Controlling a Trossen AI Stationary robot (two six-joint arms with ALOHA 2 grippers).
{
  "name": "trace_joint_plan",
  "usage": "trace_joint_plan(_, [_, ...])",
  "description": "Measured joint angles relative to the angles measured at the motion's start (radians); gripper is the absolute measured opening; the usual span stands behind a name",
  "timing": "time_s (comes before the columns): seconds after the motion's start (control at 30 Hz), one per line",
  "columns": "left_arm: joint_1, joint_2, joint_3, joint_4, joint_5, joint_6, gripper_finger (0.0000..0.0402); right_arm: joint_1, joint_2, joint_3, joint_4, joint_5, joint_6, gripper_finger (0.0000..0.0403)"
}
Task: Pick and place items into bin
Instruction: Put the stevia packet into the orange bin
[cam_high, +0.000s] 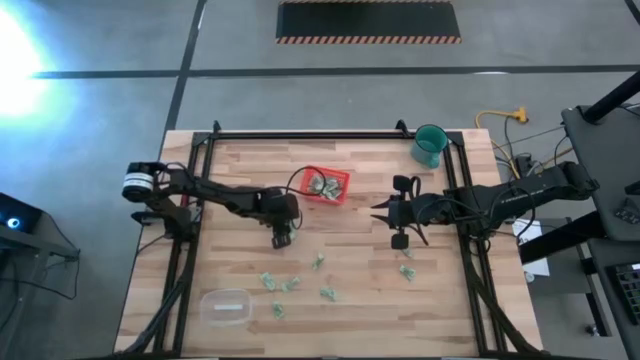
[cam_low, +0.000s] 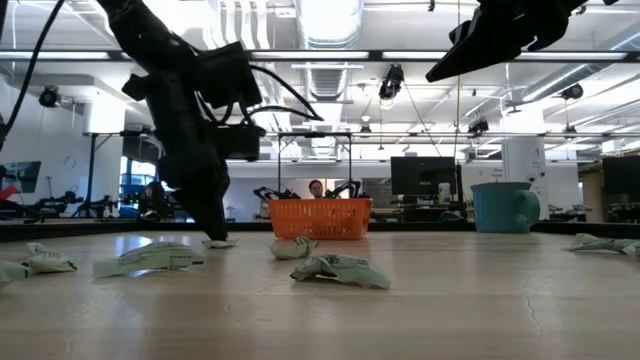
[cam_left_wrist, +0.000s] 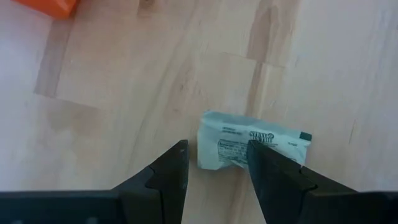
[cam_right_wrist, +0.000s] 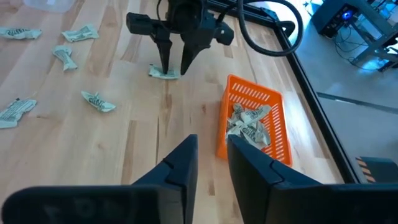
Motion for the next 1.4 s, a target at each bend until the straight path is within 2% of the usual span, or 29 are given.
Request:
trace_joint_plan(0.23, [0.008, 0.012, 0.002, 0.000, 0.021, 0.027, 0.0135, 0.000, 0.001, 0.000, 0.000, 0.000, 0.000, 0.0073])
trace_joint_plan(0.53, [0.006, 0.008, 0.002, 0.002, 0.041, 0.061, 0.0009, 0.000, 0.001, 0.000, 0.000, 0.000, 0.000, 0.0073])
trace_joint_plan(0.8, [0.005, -0.003, 0.000, -0.004, 0.023, 0.090, 0.0002, 0.000, 0.001, 0.000, 0.000, 0.000, -0.002, 0.0073])
trace_joint_plan(1.17, [0.001, -0.068, 0.031, 0.019, -0.191, 0.134, 0.0000, 0.000, 0.001, 0.000, 0.000, -0.001, -0.004, 0.0073])
trace_joint_plan(1.3, [0.001, -0.077, 0.033, 0.111, -0.279, 0.185, 0.0000, 0.000, 0.001, 0.000, 0.000, -0.001, -0.004, 0.0073])
trace_joint_plan(1.4, [0.001, -0.077, 0.039, 0.154, -0.302, 0.213, 0.0000, -0.001, 0.001, -0.002, 0.000, -0.001, -0.004, 0.0073])
